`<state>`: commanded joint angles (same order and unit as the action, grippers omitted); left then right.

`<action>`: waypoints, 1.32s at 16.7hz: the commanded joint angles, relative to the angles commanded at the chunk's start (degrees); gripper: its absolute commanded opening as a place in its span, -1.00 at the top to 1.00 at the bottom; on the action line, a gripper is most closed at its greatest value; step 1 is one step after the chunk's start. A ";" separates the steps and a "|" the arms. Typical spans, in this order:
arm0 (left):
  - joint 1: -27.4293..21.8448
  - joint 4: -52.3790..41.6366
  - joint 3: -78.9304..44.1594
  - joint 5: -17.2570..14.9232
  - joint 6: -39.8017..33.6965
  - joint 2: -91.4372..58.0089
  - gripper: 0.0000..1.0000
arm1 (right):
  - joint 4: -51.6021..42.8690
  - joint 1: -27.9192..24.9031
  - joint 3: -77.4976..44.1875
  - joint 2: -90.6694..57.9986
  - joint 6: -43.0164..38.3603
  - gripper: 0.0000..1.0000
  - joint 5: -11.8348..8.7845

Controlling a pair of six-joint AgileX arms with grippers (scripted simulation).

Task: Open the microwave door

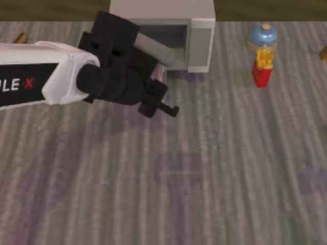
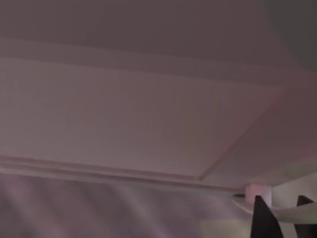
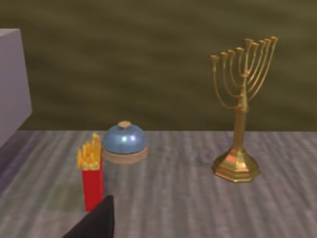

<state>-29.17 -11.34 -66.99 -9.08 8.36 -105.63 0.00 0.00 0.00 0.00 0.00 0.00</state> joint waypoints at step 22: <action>1.70 -0.58 1.32 -3.30 4.04 1.13 1.00 | 0.00 0.00 0.00 0.00 0.00 -1.00 0.00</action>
<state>-27.47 -11.92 -65.67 -12.37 12.40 -104.51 0.00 0.00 0.00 0.00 0.00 0.00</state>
